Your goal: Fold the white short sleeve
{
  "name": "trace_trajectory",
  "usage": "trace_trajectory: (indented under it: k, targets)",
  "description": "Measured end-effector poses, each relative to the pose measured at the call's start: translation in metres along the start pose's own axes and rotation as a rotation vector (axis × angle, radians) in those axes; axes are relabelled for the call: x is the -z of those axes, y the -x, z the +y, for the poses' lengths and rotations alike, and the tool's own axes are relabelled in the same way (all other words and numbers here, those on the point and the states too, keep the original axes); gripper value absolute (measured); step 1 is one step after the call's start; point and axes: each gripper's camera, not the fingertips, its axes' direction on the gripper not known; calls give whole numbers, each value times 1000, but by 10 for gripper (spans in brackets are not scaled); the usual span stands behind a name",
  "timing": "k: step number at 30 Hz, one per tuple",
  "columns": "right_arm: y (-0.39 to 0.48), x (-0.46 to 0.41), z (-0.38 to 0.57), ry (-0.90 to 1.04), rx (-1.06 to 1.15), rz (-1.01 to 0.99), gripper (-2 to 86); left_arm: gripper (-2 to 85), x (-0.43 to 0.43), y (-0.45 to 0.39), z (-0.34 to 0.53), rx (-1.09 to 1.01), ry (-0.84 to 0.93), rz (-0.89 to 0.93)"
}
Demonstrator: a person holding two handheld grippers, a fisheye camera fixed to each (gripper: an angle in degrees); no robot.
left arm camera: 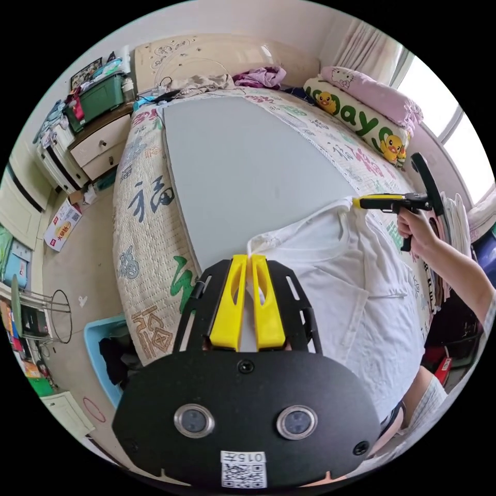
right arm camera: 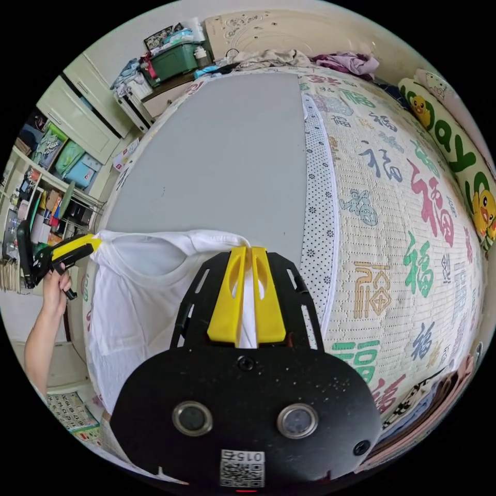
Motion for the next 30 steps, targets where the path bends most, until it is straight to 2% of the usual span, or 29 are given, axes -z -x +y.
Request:
trace_trajectory:
  k: [7, 14, 18, 22, 24, 30]
  targets:
    - [-13, 33, 75, -128, 92, 30, 6, -2, 8, -8, 51, -9, -135, 4]
    - [-44, 76, 147, -313, 59, -51, 6, -2, 12, -23, 103, -76, -243, -23]
    - [-56, 107, 187, -352, 37, -75, 6, -2, 15, -30, 141, -52, -319, -2]
    - [-45, 167, 243, -324, 136, -26, 6, -3, 35, -43, 179, -51, -349, 36]
    - [-41, 208, 278, -340, 180, -55, 6, -3, 54, -53, 207, -54, -310, 84]
    - [-34, 343, 431, -362, 254, -143, 6, -2, 125, -108, 322, -169, -349, 222]
